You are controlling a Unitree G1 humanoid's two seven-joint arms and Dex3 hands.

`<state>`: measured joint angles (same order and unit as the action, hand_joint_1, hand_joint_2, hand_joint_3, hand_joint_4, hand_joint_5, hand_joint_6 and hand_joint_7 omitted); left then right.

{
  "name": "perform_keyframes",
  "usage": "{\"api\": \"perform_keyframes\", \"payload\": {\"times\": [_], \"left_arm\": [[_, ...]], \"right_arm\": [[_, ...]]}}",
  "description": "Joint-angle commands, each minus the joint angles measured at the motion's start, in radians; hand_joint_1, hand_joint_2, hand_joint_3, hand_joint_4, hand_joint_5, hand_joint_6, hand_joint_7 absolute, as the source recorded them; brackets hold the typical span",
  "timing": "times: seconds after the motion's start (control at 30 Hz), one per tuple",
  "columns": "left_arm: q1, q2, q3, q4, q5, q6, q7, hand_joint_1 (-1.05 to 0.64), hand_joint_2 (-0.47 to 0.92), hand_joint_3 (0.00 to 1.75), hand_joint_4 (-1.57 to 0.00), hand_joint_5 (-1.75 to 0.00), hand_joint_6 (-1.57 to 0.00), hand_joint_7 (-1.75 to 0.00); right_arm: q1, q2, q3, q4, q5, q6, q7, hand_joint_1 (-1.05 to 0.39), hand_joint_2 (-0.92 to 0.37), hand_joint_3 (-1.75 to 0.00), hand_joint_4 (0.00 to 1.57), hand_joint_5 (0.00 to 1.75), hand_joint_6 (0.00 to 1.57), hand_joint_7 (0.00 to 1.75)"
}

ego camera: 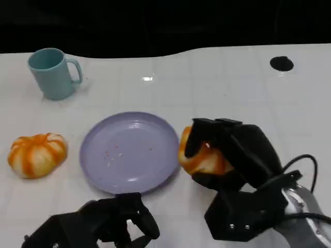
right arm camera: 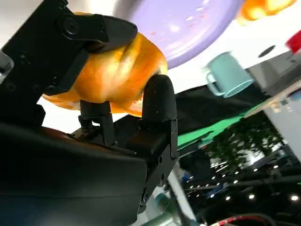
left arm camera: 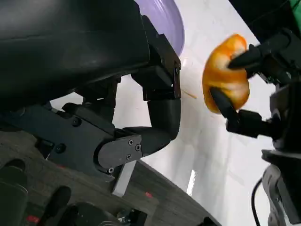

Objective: Grasp the bread from the table and place it into the plate.

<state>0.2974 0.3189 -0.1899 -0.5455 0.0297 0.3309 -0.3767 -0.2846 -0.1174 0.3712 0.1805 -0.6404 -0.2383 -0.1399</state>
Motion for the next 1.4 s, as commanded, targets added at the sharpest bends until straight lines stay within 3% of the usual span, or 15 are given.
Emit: {"api": "perform_keyframes", "payload": {"times": [0.03,0.33,0.5,0.53,0.6,0.63,0.77,0.83,0.87,0.9,0.93,1.0,1.1,1.2,1.4], "left_arm": [[0.016,0.007,-0.003,-0.007,0.005,-0.016,0.007,-0.32,0.79,0.73,-0.63,-1.75,-0.59,-1.47],[0.043,0.003,-0.002,-0.032,0.003,-0.014,0.009,-0.31,0.80,0.74,-0.63,-1.75,-0.59,-1.47],[0.049,0.005,-0.005,-0.043,0.011,-0.010,0.010,-0.31,0.80,0.74,-0.64,-1.75,-0.59,-1.46],[0.050,0.007,-0.006,-0.046,0.016,-0.008,0.012,-0.31,0.80,0.74,-0.64,-1.75,-0.59,-1.46],[0.051,0.007,-0.006,-0.049,0.020,-0.007,0.014,-0.30,0.80,0.74,-0.65,-1.75,-0.58,-1.44],[0.052,0.007,-0.006,-0.049,0.020,-0.007,0.014,-0.29,0.80,0.74,-0.65,-1.75,-0.58,-1.44],[0.050,0.006,-0.009,-0.052,0.022,-0.004,0.012,-0.29,0.80,0.73,-0.63,-1.75,-0.58,-1.43],[0.050,0.006,-0.011,-0.057,0.025,0.001,0.013,-0.30,0.80,0.73,-0.62,-1.75,-0.59,-1.43],[0.050,0.007,-0.012,-0.062,0.028,0.006,0.013,-0.30,0.80,0.73,-0.62,-1.75,-0.59,-1.43],[0.049,0.008,-0.013,-0.065,0.030,0.009,0.013,-0.30,0.80,0.74,-0.62,-1.75,-0.58,-1.43],[0.049,0.008,-0.013,-0.067,0.031,0.011,0.013,-0.30,0.80,0.74,-0.62,-1.75,-0.58,-1.43],[0.049,0.007,-0.012,-0.068,0.031,0.012,0.012,-0.30,0.80,0.73,-0.62,-1.75,-0.58,-1.44],[0.050,0.011,-0.011,-0.070,0.033,0.008,0.009,-0.30,0.80,0.74,-0.62,-1.75,-0.58,-1.44],[0.050,0.011,-0.009,-0.071,0.031,0.012,0.009,-0.31,0.80,0.74,-0.62,-1.75,-0.58,-1.44],[0.046,0.006,-0.008,-0.059,0.026,0.003,0.010,-0.31,0.79,0.74,-0.63,-1.75,-0.59,-1.44]], "right_arm": [[-0.054,0.039,0.018,0.065,0.022,-0.008,0.001,-0.11,-0.39,-1.20,0.89,1.75,0.67,1.74],[-0.189,0.140,0.066,0.259,0.018,-0.010,-0.024,-0.10,-0.40,-1.18,0.86,1.75,0.65,1.75],[-0.275,0.189,0.082,0.390,0.026,-0.010,-0.039,-0.13,-0.46,-1.04,0.81,1.75,0.60,1.73],[-0.291,0.201,0.080,0.414,0.035,-0.007,-0.032,-0.14,-0.50,-0.99,0.80,1.75,0.60,1.70],[-0.322,0.223,0.077,0.461,0.045,-0.007,-0.031,-0.16,-0.57,-0.88,0.77,1.75,0.65,1.42],[-0.337,0.232,0.076,0.486,0.049,-0.006,-0.034,-0.16,-0.59,-0.87,0.77,1.75,0.67,1.37],[-0.403,0.263,0.077,0.572,0.058,0.047,-0.009,-0.15,-0.63,-0.82,0.69,1.72,0.61,1.40],[-0.427,0.273,0.077,0.589,0.065,0.097,0.033,-0.18,-0.73,-0.64,0.64,1.51,0.63,1.15],[-0.436,0.274,0.078,0.590,0.068,0.116,0.060,-0.20,-0.77,-0.54,0.64,1.30,0.65,1.00],[-0.443,0.267,0.088,0.587,0.063,0.124,0.084,-0.23,-0.82,-0.38,0.65,1.00,0.68,0.73],[-0.450,0.258,0.102,0.581,0.055,0.131,0.112,-0.25,-0.86,-0.28,0.65,0.81,0.70,0.54],[-0.457,0.238,0.128,0.555,0.036,0.152,0.170,-0.34,-0.91,-0.19,0.46,0.50,0.59,0.25],[-0.458,0.212,0.167,0.497,0.003,0.206,0.250,-0.53,-0.92,-0.19,0.19,0.30,0.39,0.08],[-0.448,0.195,0.187,0.433,-0.010,0.257,0.319,-0.66,-0.92,-0.26,0.05,0.21,0.24,0.01],[-0.419,0.164,0.196,0.308,0.001,0.324,0.416,-0.80,-0.92,-0.38,0.00,0.10,0.11,0.00]]}}
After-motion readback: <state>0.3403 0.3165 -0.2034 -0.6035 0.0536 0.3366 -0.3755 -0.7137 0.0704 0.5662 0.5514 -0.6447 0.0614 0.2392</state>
